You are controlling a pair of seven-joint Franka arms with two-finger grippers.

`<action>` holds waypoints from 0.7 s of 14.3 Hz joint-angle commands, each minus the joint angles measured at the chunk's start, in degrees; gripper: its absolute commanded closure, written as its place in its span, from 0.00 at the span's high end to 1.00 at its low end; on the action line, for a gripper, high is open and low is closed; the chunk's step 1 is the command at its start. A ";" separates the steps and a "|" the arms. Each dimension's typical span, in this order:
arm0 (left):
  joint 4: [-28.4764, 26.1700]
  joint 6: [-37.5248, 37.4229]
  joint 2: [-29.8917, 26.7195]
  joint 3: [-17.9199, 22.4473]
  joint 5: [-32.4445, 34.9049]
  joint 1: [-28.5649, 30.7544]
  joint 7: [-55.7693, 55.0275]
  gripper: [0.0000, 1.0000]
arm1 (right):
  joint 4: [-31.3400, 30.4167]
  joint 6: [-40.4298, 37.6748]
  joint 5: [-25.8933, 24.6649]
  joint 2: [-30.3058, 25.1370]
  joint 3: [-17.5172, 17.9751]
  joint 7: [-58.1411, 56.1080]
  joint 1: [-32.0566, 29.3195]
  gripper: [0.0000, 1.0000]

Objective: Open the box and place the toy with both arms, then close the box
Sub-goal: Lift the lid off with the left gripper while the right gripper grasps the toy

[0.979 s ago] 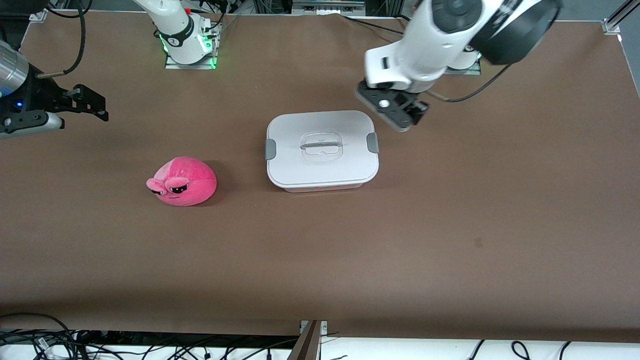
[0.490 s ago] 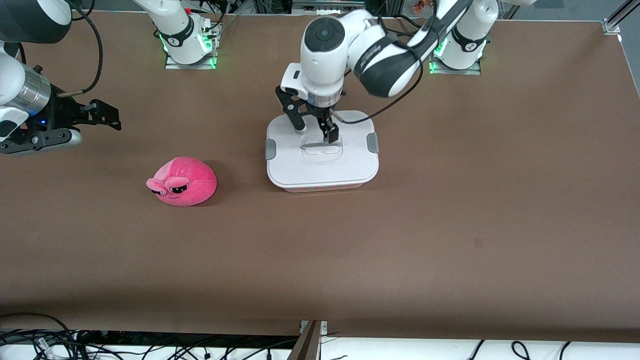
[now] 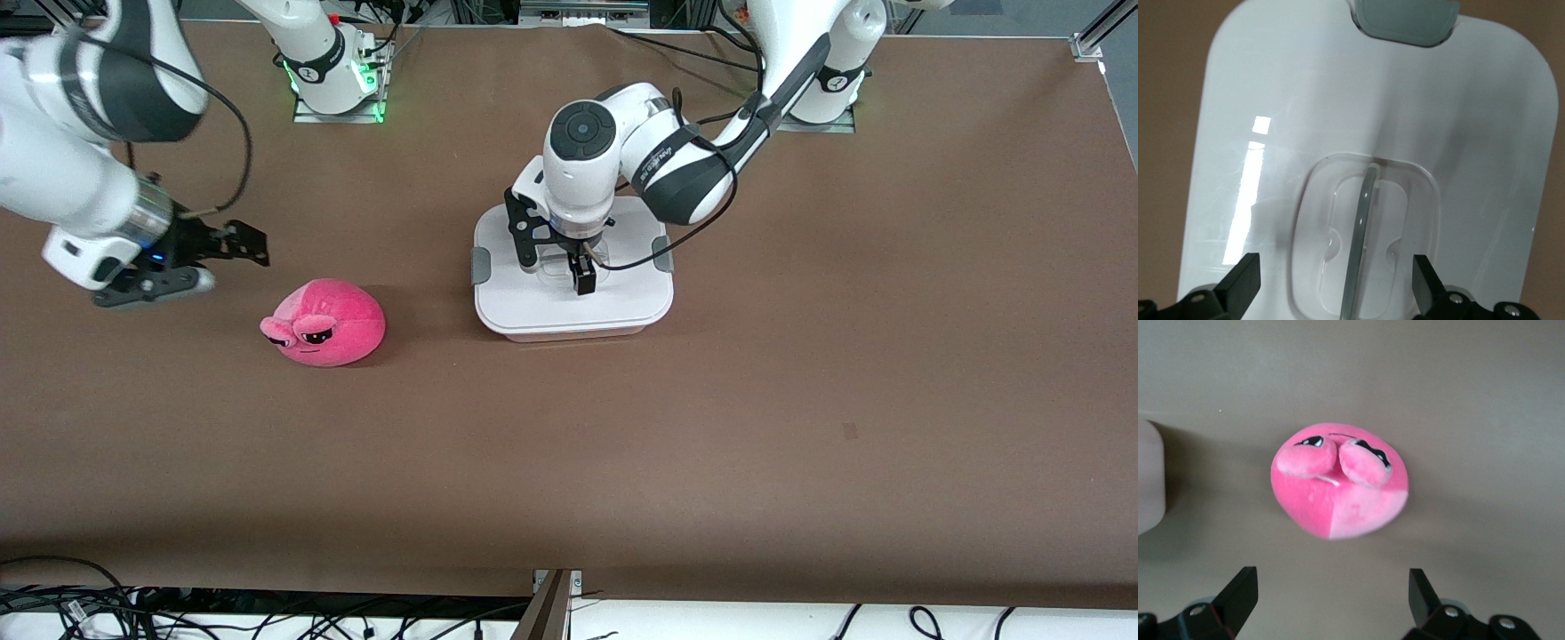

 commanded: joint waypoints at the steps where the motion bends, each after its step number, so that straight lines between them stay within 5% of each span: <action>1: 1.59 -1.46 0.91 -0.42 2.01 -0.26 1.16 0.29 | -7.66 10.00 0.88 0.27 2.66 2.31 -0.16 1.00; 2: 1.68 -2.16 0.74 -0.50 2.01 -0.35 1.16 0.06 | -7.85 12.03 0.88 1.85 3.19 2.40 -0.16 1.00; 3: 1.59 -2.26 0.65 -0.59 2.01 -0.26 1.25 0.00 | -7.85 13.53 0.79 3.17 3.19 2.31 -0.16 1.00; 8: 1.76 -2.35 -0.32 -1.03 1.83 -0.26 1.08 0.00 | -7.68 21.71 0.62 9.58 3.28 1.52 -0.16 0.99; 10: 1.85 -2.52 -0.84 -1.47 1.57 -0.26 1.08 0.00 | -7.15 24.08 0.44 11.96 3.19 1.35 -0.16 0.90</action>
